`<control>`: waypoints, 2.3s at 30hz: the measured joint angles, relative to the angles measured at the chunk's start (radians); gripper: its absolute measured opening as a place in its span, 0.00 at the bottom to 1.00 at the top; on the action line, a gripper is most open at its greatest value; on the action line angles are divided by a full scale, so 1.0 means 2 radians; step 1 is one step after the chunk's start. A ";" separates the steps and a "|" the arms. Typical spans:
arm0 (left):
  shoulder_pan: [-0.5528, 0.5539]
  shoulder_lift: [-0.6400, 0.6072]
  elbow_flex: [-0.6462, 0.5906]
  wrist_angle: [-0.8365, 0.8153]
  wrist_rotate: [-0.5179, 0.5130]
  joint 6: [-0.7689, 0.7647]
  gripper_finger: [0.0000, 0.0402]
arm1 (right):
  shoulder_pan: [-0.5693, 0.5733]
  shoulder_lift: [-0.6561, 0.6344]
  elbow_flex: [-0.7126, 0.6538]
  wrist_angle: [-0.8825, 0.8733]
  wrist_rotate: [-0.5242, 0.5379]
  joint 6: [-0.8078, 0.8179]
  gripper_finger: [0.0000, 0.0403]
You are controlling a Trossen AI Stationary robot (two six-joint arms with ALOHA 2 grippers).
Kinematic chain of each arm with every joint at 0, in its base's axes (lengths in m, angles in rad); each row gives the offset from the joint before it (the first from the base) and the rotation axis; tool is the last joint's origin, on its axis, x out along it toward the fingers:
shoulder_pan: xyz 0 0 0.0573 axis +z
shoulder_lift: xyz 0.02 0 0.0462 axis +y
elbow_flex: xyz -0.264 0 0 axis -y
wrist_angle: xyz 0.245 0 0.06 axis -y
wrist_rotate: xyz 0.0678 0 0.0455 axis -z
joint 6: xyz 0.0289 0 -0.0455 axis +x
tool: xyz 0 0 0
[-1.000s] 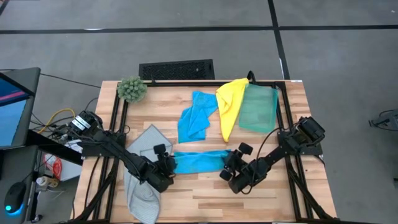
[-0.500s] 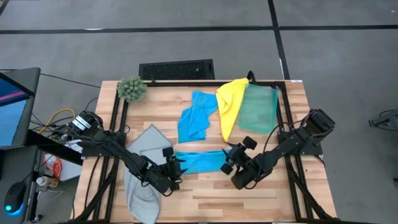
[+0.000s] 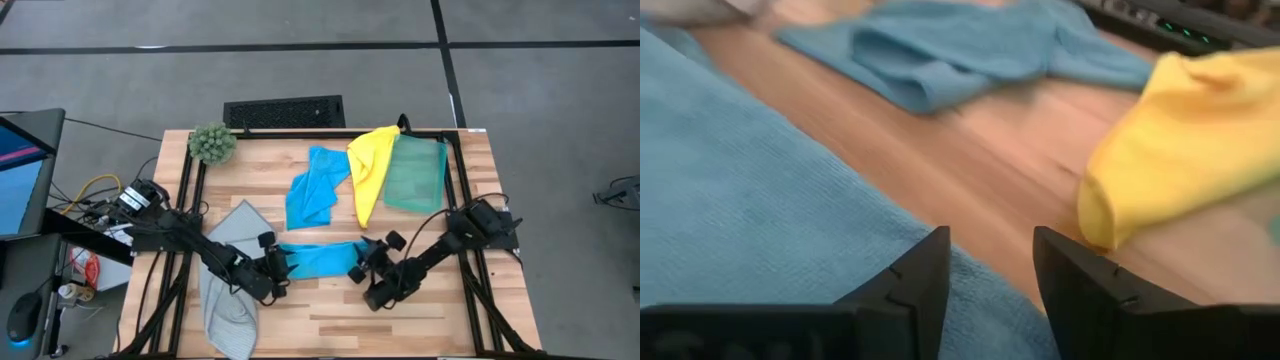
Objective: Fold microfiber towels
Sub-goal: Fold the blue microfiber cloth
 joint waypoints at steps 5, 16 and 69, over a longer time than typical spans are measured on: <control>0.010 0.000 -0.032 0.007 0.001 -0.029 0.40 | -0.004 0.015 0.000 0.002 -0.007 0.018 0.41; 0.044 0.000 -0.089 0.062 0.018 -0.040 0.40 | -0.004 0.012 0.001 0.003 -0.023 0.018 0.41; -0.025 0.051 -0.047 0.087 0.016 -0.013 0.02 | -0.024 -0.011 0.001 -0.042 0.003 -0.018 0.41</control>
